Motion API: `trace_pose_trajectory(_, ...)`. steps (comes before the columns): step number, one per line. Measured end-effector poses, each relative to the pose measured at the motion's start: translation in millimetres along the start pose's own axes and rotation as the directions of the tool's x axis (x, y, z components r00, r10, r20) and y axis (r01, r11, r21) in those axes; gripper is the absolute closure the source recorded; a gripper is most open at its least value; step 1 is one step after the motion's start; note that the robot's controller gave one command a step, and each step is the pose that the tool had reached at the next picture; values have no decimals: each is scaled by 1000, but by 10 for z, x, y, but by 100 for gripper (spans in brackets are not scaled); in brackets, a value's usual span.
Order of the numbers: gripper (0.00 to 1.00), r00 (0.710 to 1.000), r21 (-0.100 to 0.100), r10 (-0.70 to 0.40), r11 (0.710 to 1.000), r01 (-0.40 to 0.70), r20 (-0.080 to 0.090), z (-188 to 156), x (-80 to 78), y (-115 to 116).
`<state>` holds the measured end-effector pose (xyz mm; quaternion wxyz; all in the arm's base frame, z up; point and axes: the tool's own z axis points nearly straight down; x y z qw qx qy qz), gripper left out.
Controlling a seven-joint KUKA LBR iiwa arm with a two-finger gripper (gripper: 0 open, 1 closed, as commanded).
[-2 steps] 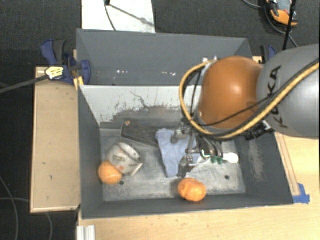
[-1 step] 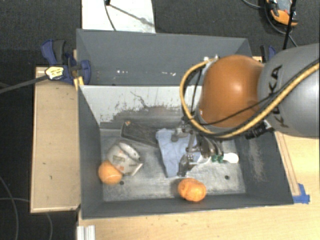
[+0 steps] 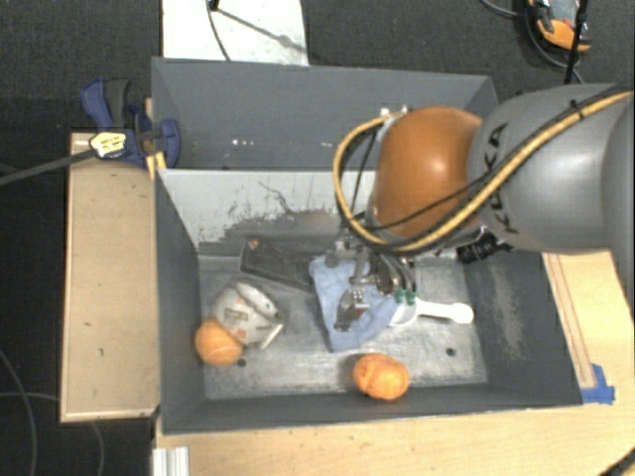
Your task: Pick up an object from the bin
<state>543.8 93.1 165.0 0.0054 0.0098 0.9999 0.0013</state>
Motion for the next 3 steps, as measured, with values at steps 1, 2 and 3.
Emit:
trace_pose_trajectory(1, 100, 949, 5, 315, 949, -315, -8, 836, 420, -416)
trace_pose_trajectory(2, 100, 948, 5, 317, 949, -317, -8, 836, 420, -416)
trace_pose_trajectory(3, 100, 953, 4, 304, 953, -304, -5, -1083, 405, -552)
